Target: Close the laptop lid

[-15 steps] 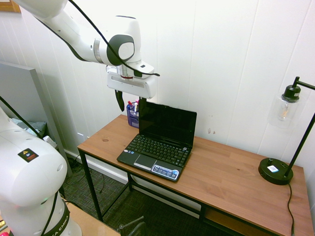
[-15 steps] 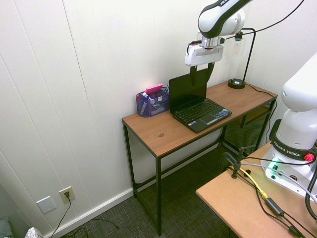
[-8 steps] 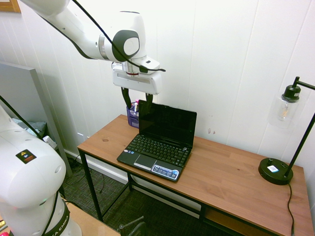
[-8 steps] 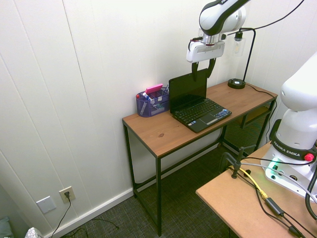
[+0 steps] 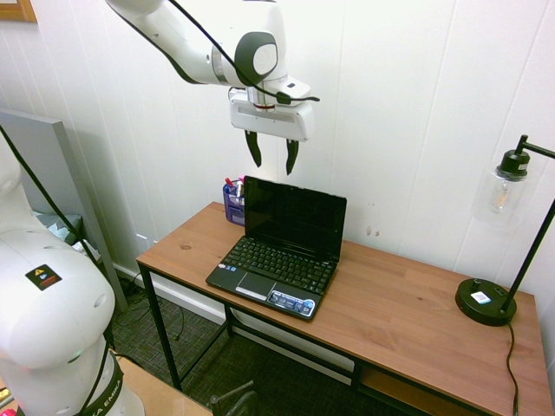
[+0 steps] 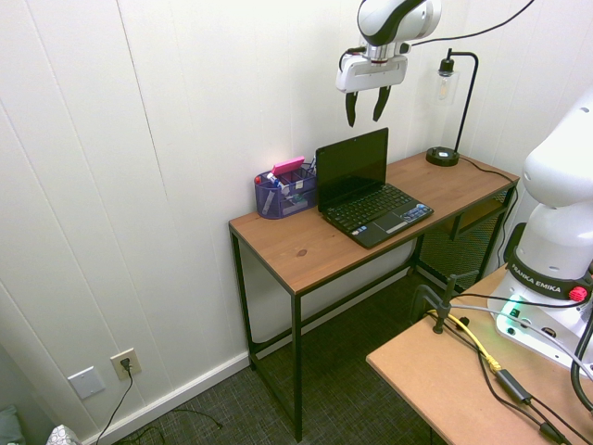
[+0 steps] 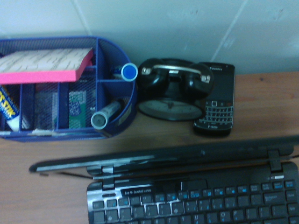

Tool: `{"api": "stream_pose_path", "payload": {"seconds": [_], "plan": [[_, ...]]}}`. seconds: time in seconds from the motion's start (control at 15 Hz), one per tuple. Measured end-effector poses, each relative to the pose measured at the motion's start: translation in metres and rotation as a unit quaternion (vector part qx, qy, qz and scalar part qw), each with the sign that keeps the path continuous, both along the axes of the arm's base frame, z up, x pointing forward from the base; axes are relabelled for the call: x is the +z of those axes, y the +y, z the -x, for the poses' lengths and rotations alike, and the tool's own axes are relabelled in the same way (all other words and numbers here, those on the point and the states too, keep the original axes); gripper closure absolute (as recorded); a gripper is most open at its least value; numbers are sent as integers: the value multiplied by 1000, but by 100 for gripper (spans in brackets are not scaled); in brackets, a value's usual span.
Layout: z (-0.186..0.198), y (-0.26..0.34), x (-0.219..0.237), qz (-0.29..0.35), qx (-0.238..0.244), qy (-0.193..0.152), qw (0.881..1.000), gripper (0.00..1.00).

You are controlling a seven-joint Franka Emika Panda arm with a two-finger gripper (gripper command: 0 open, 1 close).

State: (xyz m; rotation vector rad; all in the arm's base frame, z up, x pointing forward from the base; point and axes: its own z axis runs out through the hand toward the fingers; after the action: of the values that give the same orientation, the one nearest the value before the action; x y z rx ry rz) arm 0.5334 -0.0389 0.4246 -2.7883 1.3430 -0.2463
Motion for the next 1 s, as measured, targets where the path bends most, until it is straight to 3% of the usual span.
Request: {"api": "stream_pose_path", "payload": {"seconds": [0.6,0.67,1.0], "plan": [[-92,-7,-58,-12,-7,26,1000,0],[-99,-8,-68,-16,-11,33,999,100],[-114,-15,-94,-38,-23,45,998,100]]}}
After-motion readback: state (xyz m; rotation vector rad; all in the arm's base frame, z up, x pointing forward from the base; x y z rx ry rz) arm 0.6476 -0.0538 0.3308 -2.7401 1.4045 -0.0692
